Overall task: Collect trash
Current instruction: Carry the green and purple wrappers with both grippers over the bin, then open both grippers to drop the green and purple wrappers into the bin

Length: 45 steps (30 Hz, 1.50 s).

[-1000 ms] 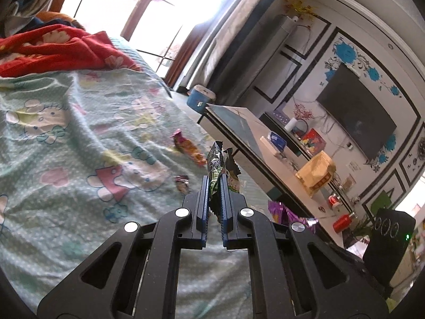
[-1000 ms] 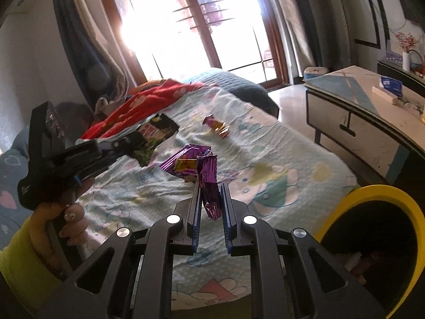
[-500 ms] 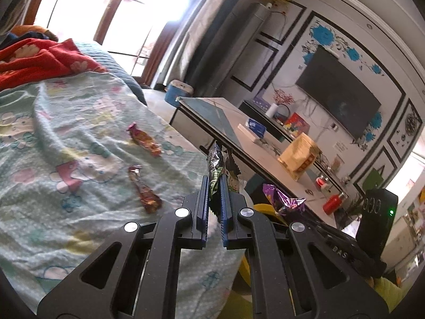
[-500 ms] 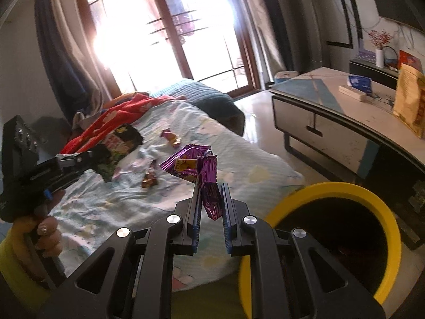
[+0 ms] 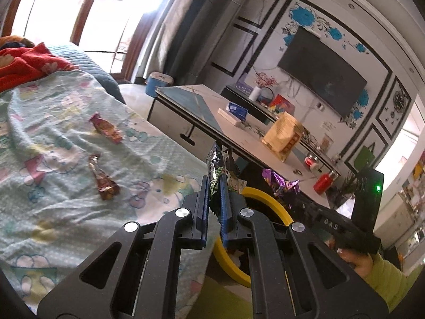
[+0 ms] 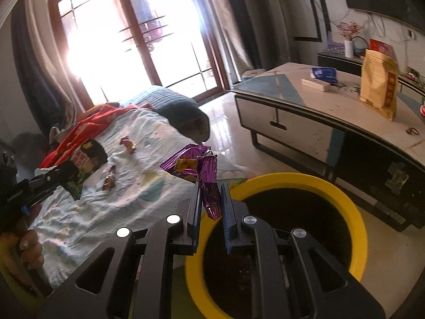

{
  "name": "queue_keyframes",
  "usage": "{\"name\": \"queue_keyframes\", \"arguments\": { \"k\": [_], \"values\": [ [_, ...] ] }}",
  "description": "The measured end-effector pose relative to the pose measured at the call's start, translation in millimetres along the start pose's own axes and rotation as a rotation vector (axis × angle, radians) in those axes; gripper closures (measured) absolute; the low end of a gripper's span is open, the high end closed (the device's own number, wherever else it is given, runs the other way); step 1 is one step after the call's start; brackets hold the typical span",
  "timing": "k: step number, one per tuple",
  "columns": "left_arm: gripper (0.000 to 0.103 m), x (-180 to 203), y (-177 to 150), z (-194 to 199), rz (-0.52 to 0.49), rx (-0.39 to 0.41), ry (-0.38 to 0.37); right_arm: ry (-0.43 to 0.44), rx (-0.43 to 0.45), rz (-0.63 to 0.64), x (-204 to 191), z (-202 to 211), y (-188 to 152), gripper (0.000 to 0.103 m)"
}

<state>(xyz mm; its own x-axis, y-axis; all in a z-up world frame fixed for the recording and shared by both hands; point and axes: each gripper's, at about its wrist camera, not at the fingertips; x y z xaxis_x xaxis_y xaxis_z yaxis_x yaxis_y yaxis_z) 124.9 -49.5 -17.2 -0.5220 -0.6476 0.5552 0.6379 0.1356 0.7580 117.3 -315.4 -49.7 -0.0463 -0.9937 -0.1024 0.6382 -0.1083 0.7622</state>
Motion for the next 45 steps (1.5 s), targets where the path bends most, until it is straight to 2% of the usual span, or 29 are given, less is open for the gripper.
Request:
{"name": "queue_keyframes", "arguments": {
  "k": [16, 31, 40, 42, 43, 44, 45],
  "values": [
    [0.099, 34, -27, -48, -0.078, -0.125, -0.045, -0.087, -0.050, -0.083, 52, -2, -14, 0.089],
    [0.099, 58, -70, -101, -0.142, -0.292, -0.076, -0.088, -0.163, -0.145, 79, -23, -29, 0.089],
    [0.099, 65, -83, -126, -0.145, -0.358, -0.102, -0.101, -0.183, -0.202, 94, -29, -32, 0.082],
    [0.093, 66, -84, -129, -0.145, -0.363, -0.106, -0.101, -0.178, -0.213, 98, -28, -31, 0.076],
    [0.080, 67, -85, -130, -0.144, -0.363, -0.111, -0.104, -0.175, -0.218, 99, -28, -31, 0.072],
    [0.062, 67, -85, -129, -0.147, -0.359, -0.111, -0.110, -0.166, -0.227, 102, -26, -30, 0.065],
    [0.055, 68, -84, -127, -0.152, -0.349, -0.112, -0.114, -0.159, -0.235, 103, -25, -29, 0.059]
  ]
}}
Point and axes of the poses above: each gripper's, at about its wrist camera, not at the fingertips, and z roughly against the way its jaws point, x to its right, y to its top, and after that the axes turned 15 degrees about -y, right-handed
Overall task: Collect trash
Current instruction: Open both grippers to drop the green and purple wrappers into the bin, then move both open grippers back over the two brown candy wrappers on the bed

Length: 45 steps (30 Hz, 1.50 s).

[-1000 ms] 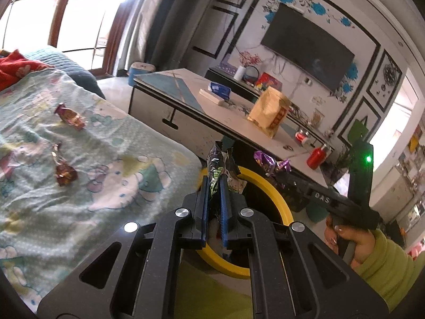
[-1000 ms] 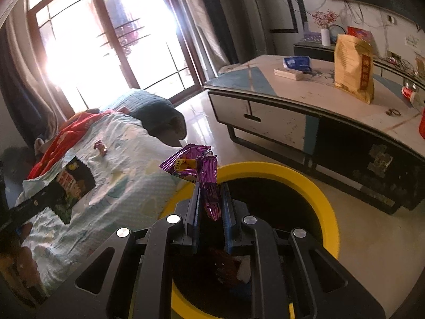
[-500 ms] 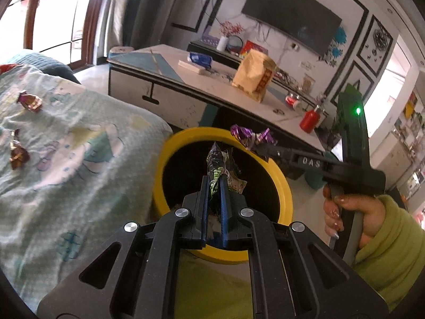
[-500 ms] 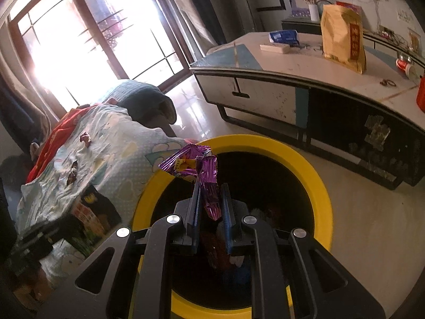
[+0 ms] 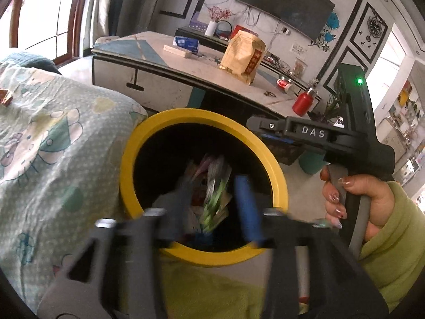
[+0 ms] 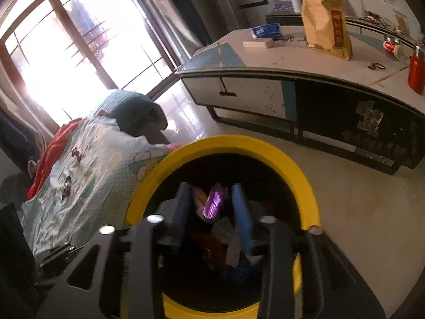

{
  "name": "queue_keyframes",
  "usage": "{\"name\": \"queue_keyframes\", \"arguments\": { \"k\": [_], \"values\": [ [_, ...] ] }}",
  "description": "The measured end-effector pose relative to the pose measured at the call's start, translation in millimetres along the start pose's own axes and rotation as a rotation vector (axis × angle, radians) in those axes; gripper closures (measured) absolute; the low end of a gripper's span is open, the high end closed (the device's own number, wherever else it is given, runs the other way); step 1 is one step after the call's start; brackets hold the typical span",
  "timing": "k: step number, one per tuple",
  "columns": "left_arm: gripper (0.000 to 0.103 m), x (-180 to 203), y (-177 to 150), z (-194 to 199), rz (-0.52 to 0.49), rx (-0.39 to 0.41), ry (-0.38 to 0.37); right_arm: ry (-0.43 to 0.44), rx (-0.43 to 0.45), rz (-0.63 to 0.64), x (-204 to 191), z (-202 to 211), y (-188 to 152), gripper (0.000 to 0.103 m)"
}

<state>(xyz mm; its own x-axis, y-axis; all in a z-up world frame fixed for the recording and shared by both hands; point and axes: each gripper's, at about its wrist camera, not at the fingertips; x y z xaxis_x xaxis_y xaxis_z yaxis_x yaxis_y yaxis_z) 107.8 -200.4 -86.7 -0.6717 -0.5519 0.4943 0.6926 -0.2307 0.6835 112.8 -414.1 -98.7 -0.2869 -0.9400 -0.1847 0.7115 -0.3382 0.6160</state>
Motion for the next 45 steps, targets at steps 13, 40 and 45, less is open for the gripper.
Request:
{"name": "queue_keyframes", "arguments": {
  "k": [13, 40, 45],
  "values": [
    [0.015, -17, 10, 51, 0.073, 0.182, 0.107, 0.043, 0.137, 0.004, -13, 30, 7, 0.033],
    [0.011, -59, 10, 148, 0.161, 0.414, 0.345, 0.150, 0.261, 0.192, -99, 77, 5, 0.021],
    [0.011, -71, 9, 164, 0.190, 0.444, 0.387, 0.175, 0.250, 0.226, -120, 74, 4, 0.021]
  ]
}}
Point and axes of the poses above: each gripper's, at about its wrist camera, not at the fingertips, and z roughly against the way its jaws point, x to its right, y to its top, and after that the axes turned 15 degrees about -y, right-handed
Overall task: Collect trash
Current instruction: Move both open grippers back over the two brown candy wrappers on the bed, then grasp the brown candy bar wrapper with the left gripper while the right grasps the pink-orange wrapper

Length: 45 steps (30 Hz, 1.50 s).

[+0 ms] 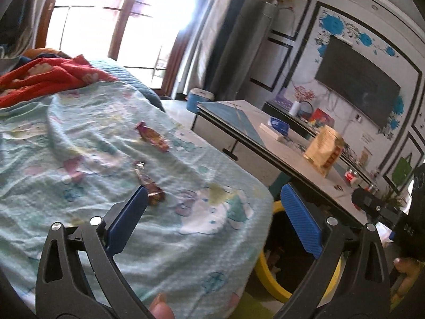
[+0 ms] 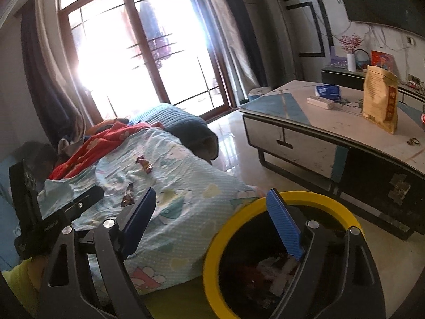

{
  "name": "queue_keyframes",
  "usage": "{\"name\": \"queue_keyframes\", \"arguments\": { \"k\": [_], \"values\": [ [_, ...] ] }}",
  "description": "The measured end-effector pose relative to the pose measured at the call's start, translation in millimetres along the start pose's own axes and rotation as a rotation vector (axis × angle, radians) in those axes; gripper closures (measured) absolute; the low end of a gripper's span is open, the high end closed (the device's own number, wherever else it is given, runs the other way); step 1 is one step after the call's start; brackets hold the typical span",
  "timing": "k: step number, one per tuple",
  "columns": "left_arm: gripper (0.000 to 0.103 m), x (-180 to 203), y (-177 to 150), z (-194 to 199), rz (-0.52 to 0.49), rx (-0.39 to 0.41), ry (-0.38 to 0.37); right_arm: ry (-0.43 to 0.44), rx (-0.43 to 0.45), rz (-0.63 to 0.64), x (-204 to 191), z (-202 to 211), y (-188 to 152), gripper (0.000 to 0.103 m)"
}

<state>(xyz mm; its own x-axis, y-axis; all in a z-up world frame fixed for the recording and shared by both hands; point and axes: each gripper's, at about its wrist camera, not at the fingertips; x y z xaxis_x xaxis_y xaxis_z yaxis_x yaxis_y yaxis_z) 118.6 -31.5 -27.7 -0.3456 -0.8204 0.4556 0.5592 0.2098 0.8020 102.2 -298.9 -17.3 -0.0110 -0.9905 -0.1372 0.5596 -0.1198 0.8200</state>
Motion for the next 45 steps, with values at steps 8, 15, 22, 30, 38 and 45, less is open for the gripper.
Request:
{"name": "queue_keyframes", "arguments": {
  "k": [8, 15, 22, 30, 38, 45],
  "values": [
    [0.011, -33, 4, 8, 0.059, 0.011, 0.072, 0.059, -0.024, 0.047, -36, -22, 9, 0.021],
    [0.011, -62, 4, 9, 0.122, -0.003, 0.109, 0.115, -0.084, 0.084, -71, -58, 18, 0.021],
    [0.036, -77, -1, -2, 0.186, -0.048, 0.070, 0.162, -0.133, 0.151, -110, -101, 37, 0.023],
    [0.064, -80, -5, -25, 0.228, -0.111, 0.016, 0.195, -0.223, 0.223, -146, -158, 51, 0.043],
    [0.069, -85, -7, -48, 0.257, -0.164, 0.028, 0.216, -0.310, 0.256, -171, -204, 52, 0.052],
    [0.075, -88, -7, -54, 0.263, -0.179, 0.038, 0.214, -0.377, 0.248, -191, -241, 51, 0.058]
  ]
}}
Point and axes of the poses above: each gripper's, at about its wrist camera, not at the fingertips, and z roughly against the way its jaws point, x to its right, y to its top, and after that the axes turned 15 degrees about -y, right-handed
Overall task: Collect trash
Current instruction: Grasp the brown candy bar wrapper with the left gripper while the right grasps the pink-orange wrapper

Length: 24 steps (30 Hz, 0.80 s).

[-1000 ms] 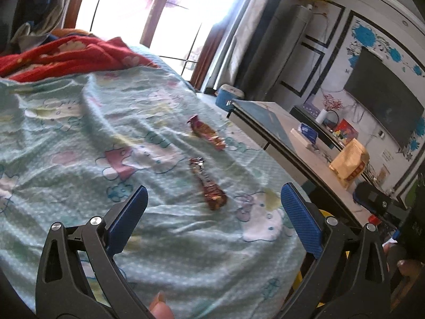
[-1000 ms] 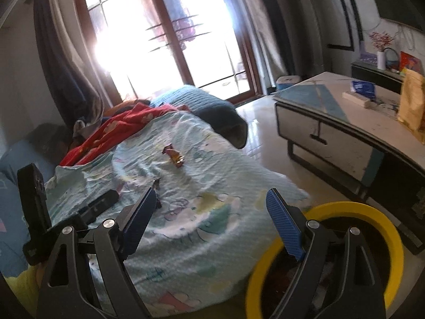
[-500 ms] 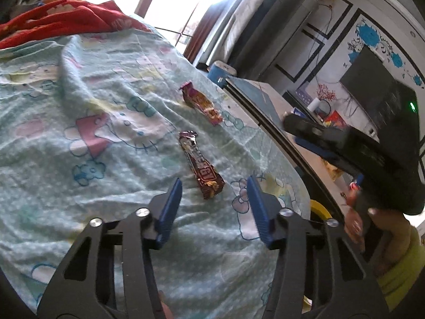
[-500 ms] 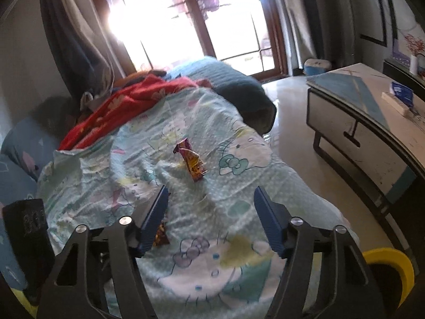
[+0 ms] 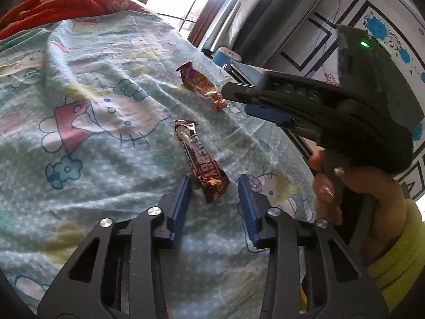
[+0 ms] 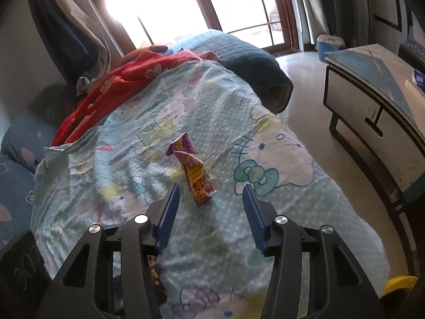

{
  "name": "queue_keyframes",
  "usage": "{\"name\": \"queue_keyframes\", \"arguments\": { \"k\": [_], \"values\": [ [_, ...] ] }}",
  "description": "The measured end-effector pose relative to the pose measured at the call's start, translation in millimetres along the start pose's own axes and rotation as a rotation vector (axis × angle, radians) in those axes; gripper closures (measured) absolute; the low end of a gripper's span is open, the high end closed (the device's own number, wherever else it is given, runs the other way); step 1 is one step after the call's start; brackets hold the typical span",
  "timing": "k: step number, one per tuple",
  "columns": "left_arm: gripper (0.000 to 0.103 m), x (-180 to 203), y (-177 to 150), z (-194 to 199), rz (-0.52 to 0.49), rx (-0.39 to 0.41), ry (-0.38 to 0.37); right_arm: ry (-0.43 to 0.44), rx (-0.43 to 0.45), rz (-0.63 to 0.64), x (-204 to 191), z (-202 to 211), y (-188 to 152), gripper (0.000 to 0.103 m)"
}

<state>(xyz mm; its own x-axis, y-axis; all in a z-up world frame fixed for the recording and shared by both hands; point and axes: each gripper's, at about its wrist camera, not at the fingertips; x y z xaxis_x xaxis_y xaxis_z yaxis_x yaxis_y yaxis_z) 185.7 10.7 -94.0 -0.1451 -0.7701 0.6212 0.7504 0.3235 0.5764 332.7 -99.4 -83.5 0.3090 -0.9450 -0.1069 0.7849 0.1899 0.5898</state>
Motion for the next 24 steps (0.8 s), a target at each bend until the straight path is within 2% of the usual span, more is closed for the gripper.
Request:
{"name": "queue_keyframes", "arguments": {
  "k": [7, 12, 18, 24],
  "values": [
    [0.092, -7, 0, 0, 0.016, 0.001, -0.018, -0.010, -0.039, -0.007, -6, -25, 4, 0.065],
    [0.101, -5, -7, 2, -0.001, -0.014, -0.032, -0.006, -0.021, 0.011, -10, -27, 2, 0.087],
    [0.103, -1, -11, 5, -0.018, -0.021, -0.050, 0.002, 0.014, 0.024, -9, -18, -10, 0.098],
    [0.103, 9, -19, 16, -0.061, -0.014, -0.064, 0.007, 0.063, 0.021, -6, 8, -26, 0.099]
  ]
}}
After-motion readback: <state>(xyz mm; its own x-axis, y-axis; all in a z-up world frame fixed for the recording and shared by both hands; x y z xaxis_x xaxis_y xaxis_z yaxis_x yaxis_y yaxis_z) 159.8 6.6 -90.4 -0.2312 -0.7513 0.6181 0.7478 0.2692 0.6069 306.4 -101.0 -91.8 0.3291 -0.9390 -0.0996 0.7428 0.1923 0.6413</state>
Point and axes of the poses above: each gripper's, at about its wrist camera, not at the fingertips, and z roughly against the way its jaws point, x to its right, y to its top, and after that the axes turned 15 degrees about -y, right-handed
